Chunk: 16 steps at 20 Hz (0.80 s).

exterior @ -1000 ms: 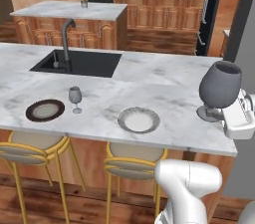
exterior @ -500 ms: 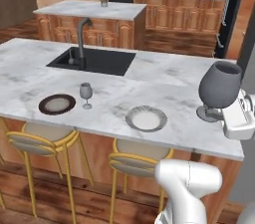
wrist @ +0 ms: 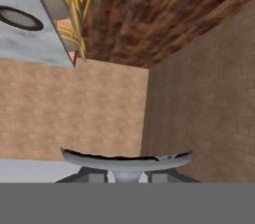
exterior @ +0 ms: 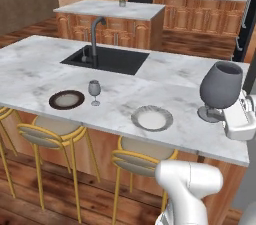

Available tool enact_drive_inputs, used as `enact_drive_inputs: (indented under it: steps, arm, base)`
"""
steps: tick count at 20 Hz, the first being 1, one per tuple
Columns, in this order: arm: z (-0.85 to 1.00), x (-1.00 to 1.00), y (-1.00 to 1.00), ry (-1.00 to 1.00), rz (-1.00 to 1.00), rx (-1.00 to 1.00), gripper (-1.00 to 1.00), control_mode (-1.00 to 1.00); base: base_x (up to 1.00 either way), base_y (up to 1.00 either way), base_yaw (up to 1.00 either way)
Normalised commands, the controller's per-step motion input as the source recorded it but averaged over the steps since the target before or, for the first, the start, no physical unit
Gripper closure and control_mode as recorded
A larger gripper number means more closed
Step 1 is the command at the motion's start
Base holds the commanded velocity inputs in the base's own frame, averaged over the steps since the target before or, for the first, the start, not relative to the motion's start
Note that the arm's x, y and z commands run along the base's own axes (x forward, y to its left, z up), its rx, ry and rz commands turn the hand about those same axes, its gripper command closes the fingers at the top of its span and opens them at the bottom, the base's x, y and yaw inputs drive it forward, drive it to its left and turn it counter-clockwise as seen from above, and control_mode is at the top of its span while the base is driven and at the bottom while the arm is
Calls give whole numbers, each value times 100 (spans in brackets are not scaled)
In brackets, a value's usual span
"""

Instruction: Retrieve the wine glasses from the counter and place one next to each plate.

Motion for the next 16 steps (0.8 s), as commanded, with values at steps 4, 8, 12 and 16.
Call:
enact_drive_inputs:
  steps: [4, 8, 12, 16]
  arm:
    - [0, 0, 0, 0, 0, 0, 100, 100]
    - [0, 0, 0, 0, 0, 0, 100, 100]
    - [-4, 17, -17, 0, 0, 0, 100, -100]
    - [-26, 46, -48, 2, 0, 0, 100, -100]
  base:
    - [32, -17, 0]
    - [32, -18, 0]
    - [19, -11, 0]
    - [0, 0, 0]
